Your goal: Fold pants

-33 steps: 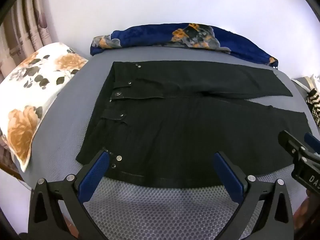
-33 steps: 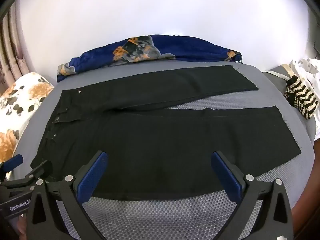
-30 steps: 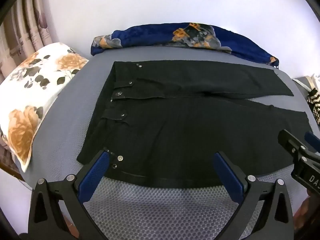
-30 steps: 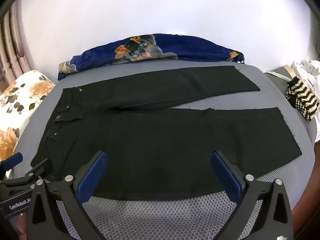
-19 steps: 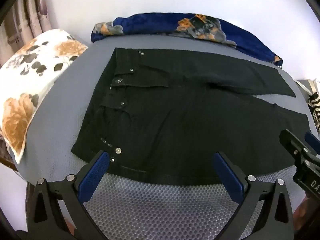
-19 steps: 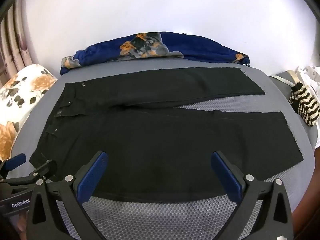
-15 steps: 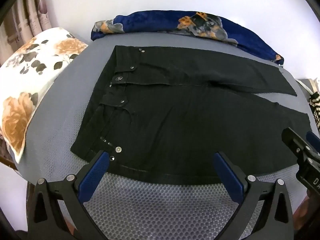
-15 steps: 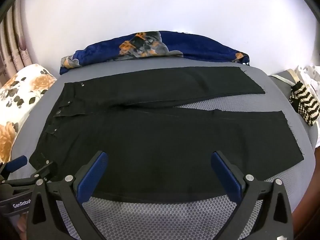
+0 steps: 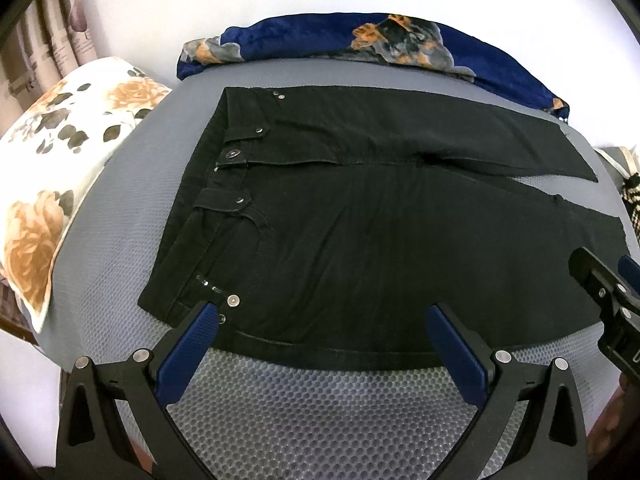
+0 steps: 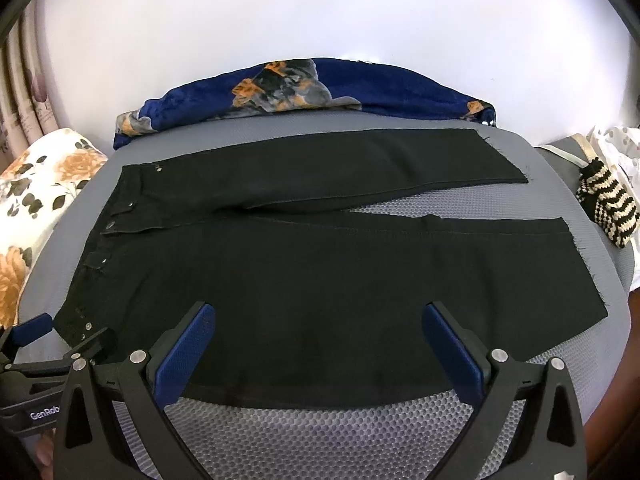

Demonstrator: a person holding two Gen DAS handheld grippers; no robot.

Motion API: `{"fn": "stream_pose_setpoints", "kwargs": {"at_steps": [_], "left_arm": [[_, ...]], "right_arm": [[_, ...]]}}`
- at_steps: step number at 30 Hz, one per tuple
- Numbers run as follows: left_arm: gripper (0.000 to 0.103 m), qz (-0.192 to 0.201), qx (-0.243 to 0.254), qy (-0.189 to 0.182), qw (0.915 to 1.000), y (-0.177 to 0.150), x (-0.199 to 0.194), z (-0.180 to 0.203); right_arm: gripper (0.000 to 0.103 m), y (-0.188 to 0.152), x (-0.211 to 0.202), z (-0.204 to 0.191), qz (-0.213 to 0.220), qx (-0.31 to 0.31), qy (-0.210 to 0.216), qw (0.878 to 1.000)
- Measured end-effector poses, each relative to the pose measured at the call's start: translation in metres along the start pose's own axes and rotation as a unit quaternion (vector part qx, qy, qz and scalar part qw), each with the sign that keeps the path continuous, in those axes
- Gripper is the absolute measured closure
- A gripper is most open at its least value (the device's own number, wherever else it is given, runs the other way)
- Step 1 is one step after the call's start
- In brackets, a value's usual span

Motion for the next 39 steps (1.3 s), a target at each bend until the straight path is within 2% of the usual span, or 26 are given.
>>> {"fn": "stream_pose_setpoints", "kwargs": {"at_steps": [39], "left_arm": [[0.000, -0.007, 0.003, 0.004, 1.0000, 0.0008, 0.0080, 0.0053]], "right_arm": [[0.001, 0.0003, 0.0052, -0.0022, -0.010, -0.012, -0.005, 1.000]]}}
Point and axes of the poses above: each gripper's, at about its wrist camera, not at the fingertips, and x roughly the way its jaws point, z to its right, y to its top, the point moved 4 cm from there along x, roughly the way its jaws point, and after that the axes turned 3 degrees about -y, right-handed, at the moved point
